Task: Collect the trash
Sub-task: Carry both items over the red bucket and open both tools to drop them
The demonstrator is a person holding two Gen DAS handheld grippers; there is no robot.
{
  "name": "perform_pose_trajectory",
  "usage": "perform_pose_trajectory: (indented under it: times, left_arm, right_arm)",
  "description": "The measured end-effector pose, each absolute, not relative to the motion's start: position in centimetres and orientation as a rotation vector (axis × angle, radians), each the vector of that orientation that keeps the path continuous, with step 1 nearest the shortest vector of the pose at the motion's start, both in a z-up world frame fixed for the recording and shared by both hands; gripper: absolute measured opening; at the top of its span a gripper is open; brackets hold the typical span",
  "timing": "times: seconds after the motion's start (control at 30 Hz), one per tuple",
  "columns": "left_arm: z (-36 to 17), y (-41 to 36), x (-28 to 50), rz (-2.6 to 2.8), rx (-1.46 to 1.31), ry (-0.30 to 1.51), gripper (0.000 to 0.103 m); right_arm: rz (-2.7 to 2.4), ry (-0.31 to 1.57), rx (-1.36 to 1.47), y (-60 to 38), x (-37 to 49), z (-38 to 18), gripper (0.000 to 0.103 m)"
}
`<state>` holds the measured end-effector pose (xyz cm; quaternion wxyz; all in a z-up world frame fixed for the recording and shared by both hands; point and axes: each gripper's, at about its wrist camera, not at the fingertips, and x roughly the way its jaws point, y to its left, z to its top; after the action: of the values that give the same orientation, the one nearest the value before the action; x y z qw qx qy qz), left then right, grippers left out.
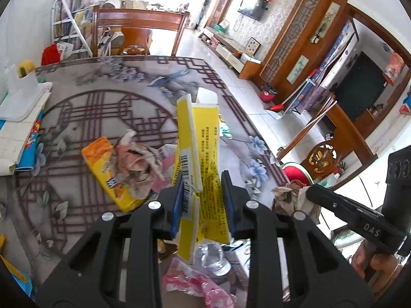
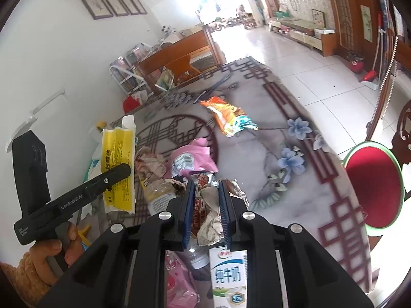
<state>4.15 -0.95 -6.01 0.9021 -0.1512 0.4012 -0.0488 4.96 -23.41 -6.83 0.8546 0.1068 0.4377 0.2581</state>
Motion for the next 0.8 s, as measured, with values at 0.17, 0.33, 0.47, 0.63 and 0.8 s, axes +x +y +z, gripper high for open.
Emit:
perform_pose_trajectory:
  times: [0.17, 0.33, 0.47, 0.63, 0.8]
  left_arm:
    - [-6.2, -2.5, 4.8, -0.118, -0.299, 0.835, 0.027]
    - [-6.3, -4.4, 5.6, -0.138, -0.298, 0.845, 0.027]
    - [-6.4, -6.0, 6.5, -0.160, -0.290, 0.853, 0.027]
    - [-6.5, -8.5, 8.1, -0.182, -0.277, 0.862, 0.027]
    - [-6.2, -11.5, 9.8, -0.208, -0.257, 0.858, 0.027]
  right_arm:
    - [0.516, 0.913, 0.240, -25.3, 5.7, -6.6, 0.018]
    - [0.492, 0.919, 0.243, -27.2, 6.5, -6.8, 0.018]
    - [0.461, 0.915, 0.250, -29.1, 7.3, -6.7, 0.018]
    - [0.422, 0.902, 0.278, -32.2, 8.5, -6.6, 0.018]
    - [0.390, 0.888, 0.308, -35.5, 9.8, -6.6, 0.018]
